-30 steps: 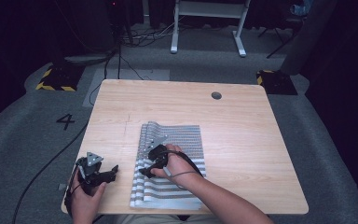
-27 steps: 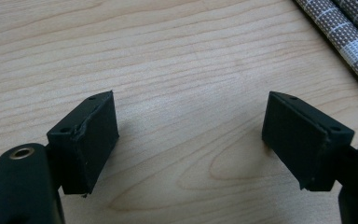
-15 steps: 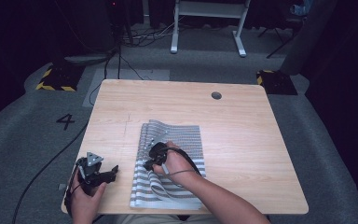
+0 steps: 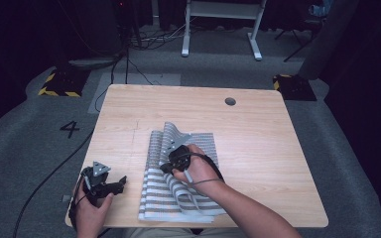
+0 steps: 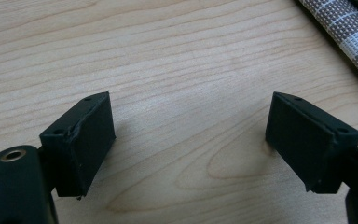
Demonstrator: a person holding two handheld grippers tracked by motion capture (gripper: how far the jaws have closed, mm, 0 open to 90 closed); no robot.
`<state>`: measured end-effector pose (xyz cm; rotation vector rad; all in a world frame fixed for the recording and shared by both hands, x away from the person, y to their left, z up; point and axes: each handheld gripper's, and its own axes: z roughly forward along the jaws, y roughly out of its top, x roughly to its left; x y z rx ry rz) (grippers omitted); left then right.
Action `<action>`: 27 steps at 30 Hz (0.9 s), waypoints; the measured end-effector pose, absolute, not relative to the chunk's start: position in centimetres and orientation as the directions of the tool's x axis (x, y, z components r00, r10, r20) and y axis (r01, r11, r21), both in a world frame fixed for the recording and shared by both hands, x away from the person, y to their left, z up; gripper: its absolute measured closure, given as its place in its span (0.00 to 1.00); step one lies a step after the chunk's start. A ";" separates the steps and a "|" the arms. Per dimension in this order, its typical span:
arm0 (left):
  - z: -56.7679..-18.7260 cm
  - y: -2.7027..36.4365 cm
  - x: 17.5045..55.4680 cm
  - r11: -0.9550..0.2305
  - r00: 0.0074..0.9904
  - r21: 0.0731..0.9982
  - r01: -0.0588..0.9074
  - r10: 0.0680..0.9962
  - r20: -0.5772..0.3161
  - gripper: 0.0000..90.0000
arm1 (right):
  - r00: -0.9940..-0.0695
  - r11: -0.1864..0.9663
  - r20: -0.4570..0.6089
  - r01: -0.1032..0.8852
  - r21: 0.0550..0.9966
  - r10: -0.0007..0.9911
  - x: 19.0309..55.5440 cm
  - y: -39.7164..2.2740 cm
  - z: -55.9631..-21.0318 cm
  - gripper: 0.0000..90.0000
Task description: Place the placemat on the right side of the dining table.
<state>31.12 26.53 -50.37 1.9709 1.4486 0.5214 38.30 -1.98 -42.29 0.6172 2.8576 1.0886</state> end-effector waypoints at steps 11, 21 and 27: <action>-50.4 26.5 31.1 -0.204 0.320 0.688 0.696 0.946 -0.043 0.16 | -0.906 0.640 0.010 0.306 0.704 0.423 38.3 -8.2 -35.6 0.99; -50.4 26.5 31.2 -0.200 0.316 0.690 0.696 0.948 -0.044 0.16 | -0.854 0.591 -0.079 0.286 0.754 0.515 39.0 -13.8 -30.5 0.99; -50.4 26.5 31.2 -0.200 0.315 0.690 0.696 0.948 -0.042 0.16 | -0.815 0.565 -0.104 0.297 0.770 0.571 39.8 -16.1 -29.0 0.99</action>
